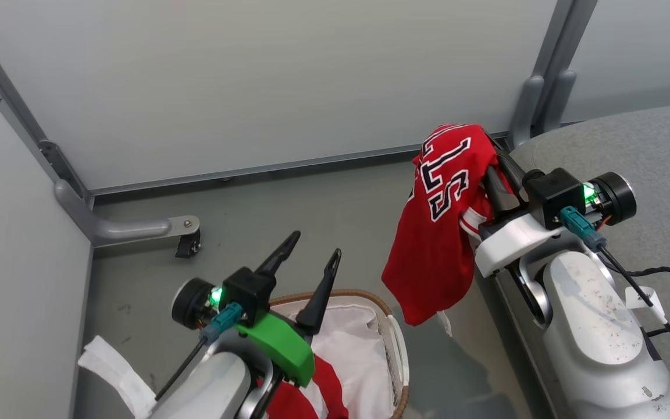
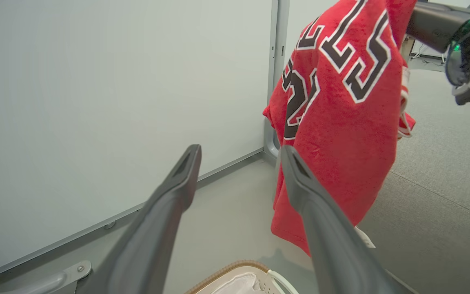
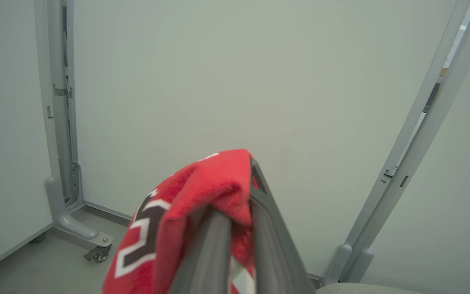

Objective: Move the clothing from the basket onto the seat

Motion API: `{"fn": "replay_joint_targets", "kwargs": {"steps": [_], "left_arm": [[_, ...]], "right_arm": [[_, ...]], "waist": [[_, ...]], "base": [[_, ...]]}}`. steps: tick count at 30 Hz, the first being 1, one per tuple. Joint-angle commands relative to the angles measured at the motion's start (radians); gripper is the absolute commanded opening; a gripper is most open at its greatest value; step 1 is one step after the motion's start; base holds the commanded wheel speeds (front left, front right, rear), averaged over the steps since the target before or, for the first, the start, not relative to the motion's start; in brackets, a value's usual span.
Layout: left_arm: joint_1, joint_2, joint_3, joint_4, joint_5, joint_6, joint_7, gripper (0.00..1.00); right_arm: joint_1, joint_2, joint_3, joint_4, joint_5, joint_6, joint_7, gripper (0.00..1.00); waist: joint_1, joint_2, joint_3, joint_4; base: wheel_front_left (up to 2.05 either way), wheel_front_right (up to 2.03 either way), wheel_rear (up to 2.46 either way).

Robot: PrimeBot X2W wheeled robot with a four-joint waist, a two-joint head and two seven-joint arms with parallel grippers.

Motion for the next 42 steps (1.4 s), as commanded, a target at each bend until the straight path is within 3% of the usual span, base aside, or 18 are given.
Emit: {"fn": "replay_joint_targets", "kwargs": {"steps": [1,7,15,29,35,42], "left_arm": [[0.042,-0.009,0.025,-0.009,0.017,-0.006,-0.001,1.0],[0.133,-0.038,0.119,-0.023,0.086,-0.026,-0.001,1.0],[0.171,-0.081,0.213,-0.043,0.173,-0.056,-0.001,1.0],[0.126,-0.106,0.27,-0.044,0.273,-0.088,-0.001,1.0],[0.103,-0.104,0.262,-0.042,0.294,-0.094,-0.001,1.0],[0.058,-0.078,0.244,-0.057,0.311,-0.096,-0.001,1.0]], "right_arm": [[0.011,-0.003,-0.003,-0.007,-0.006,-0.001,-0.003,0.0],[0.006,-0.003,0.0,0.003,-0.011,-0.001,-0.003,0.0],[-0.029,-0.003,-0.016,-0.002,-0.028,-0.001,-0.003,0.0],[-0.085,-0.003,-0.116,-0.029,-0.098,-0.001,-0.003,0.0],[-0.098,-0.002,-0.148,-0.027,-0.078,-0.001,-0.003,0.0],[-0.222,-0.014,-0.266,-0.025,-0.11,-0.001,-0.003,0.0]], "waist": [[0.0,0.0,0.007,-0.013],[0.0,0.0,0.017,-0.056],[0.0,0.0,0.056,-0.182],[0.0,0.0,0.17,-0.402],[0.0,0.0,0.207,-0.432],[0.0,0.0,0.288,-0.406]], "base": [[0.0,0.0,0.0],[0.0,0.0,0.0],[0.0,0.0,0.0],[0.0,0.0,0.0],[0.0,0.0,0.0],[0.0,0.0,0.0]]}}
